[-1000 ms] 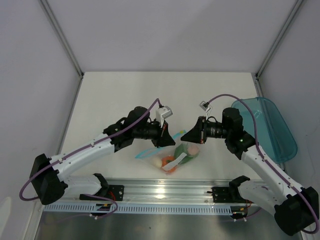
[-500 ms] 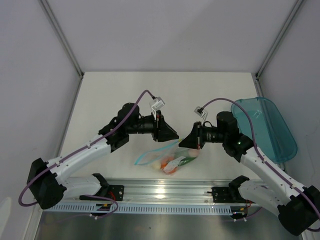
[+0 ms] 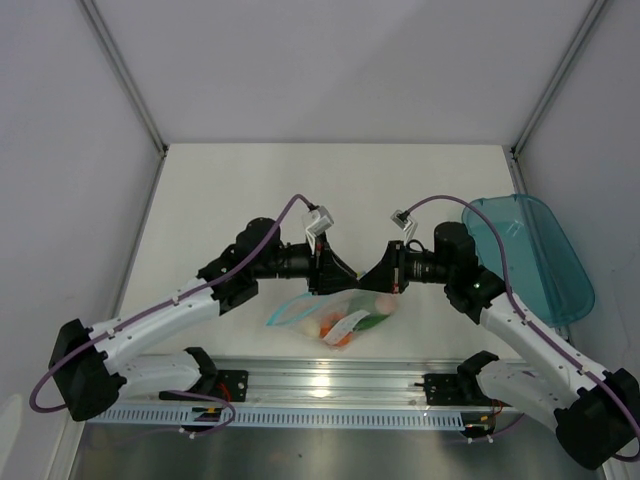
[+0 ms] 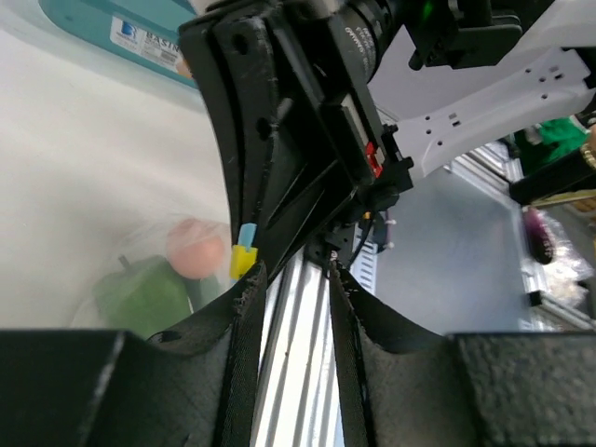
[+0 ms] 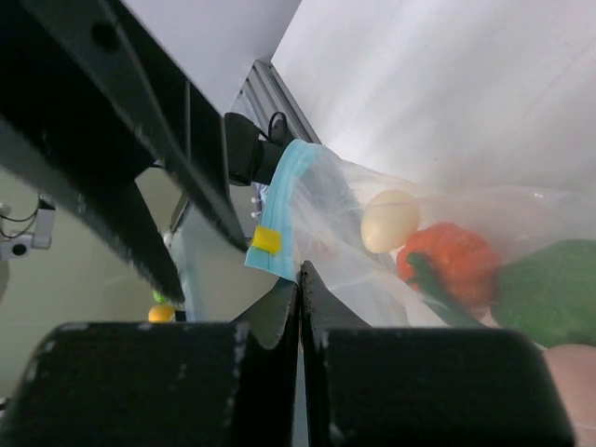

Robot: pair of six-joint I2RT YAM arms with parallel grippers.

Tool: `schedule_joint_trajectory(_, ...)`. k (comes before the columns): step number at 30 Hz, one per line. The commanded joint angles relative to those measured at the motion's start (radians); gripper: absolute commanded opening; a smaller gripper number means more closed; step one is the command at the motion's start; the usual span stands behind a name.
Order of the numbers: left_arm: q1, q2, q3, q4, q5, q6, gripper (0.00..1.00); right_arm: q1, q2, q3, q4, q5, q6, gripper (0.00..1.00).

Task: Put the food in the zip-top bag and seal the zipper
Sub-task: Zip the zipper food storage bag at the center of the board.

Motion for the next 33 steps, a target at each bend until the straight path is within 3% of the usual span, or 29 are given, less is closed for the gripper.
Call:
schedule_joint_trajectory(1,-0.054,-0.057,-0.006,-0.004,-0.133,0.121,0.37,-0.003,0.005,0.002,0.075,-0.002,0.089,0.00)
schedule_joint_trajectory(7,-0.071,-0.061,-0.021,-0.013,-0.233,0.144,0.45,-0.003,-0.012,0.008,0.075,-0.009,0.096,0.00)
schedule_joint_trajectory(17,-0.076,-0.074,-0.038,0.022,-0.338,0.201,0.46,0.001,-0.022,-0.006,0.115,-0.029,0.109,0.00)
schedule_joint_trajectory(25,-0.076,-0.049,-0.041,0.074,-0.174,0.187,0.40,0.005,-0.010,-0.013,0.121,-0.039,0.099,0.00)
schedule_joint_trajectory(33,-0.076,-0.034,-0.061,0.122,-0.095,0.169,0.29,0.006,-0.010,-0.016,0.121,-0.045,0.089,0.00)
